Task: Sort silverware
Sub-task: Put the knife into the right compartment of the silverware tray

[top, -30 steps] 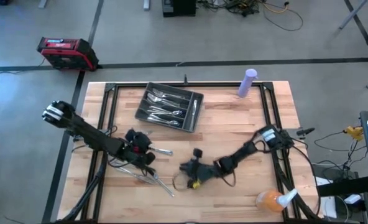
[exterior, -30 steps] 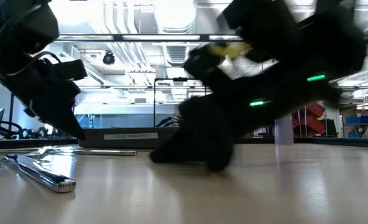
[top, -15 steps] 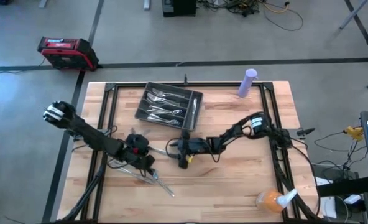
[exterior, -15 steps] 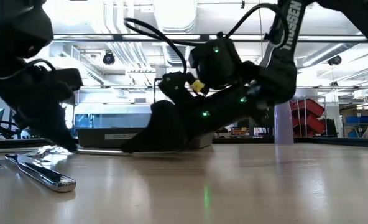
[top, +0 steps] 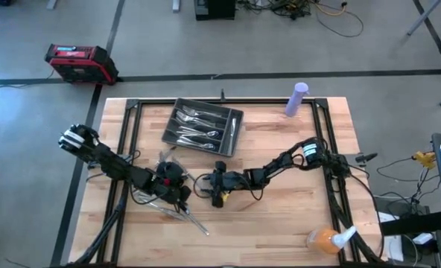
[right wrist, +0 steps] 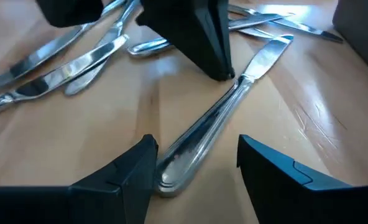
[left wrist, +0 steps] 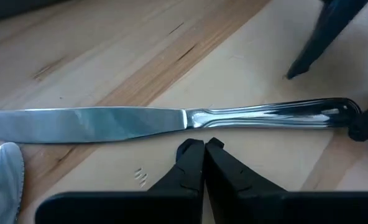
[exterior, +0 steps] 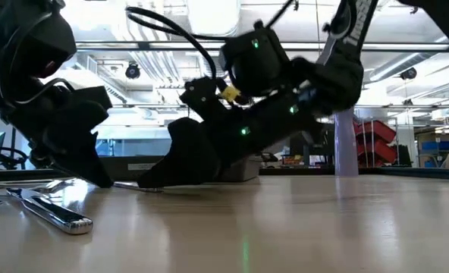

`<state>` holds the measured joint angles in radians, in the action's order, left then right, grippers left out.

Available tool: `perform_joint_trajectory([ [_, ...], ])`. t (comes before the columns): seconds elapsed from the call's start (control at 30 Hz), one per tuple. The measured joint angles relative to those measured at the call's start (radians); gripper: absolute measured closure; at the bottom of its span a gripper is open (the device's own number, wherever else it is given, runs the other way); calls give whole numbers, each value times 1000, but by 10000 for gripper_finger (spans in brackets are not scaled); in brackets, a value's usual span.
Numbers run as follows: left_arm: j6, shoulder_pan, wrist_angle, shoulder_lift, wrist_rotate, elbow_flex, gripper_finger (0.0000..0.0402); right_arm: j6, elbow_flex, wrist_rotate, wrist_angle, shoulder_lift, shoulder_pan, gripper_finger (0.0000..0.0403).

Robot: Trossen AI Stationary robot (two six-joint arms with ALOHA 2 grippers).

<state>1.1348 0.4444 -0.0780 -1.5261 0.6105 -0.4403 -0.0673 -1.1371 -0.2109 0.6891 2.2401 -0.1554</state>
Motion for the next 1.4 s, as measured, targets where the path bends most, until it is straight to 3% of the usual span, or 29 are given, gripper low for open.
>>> perform_joint_trajectory([
  [0.13,-39,-9,8,3,8,-7,401,-10,-59,-33,-16,12,-31,194],
  [0.3,-114,-14,6,19,19,-25,401,-46,-107,-255,-135,46,-45,195],
  [0.37,-132,-14,-4,43,36,-30,401,-83,-106,-294,-160,44,-45,198],
  [0.7,-131,-31,-166,166,132,-23,401,-210,-54,-286,-169,37,-35,203],
  [0.9,-101,-42,-155,123,104,22,401,-204,-21,-244,-98,33,-20,203],
  [1.13,-66,-43,-17,11,129,55,401,-188,-20,-197,-85,41,3,229],
  [1.4,-153,-39,174,-34,41,55,401,-174,-20,-184,-141,39,10,291],
])
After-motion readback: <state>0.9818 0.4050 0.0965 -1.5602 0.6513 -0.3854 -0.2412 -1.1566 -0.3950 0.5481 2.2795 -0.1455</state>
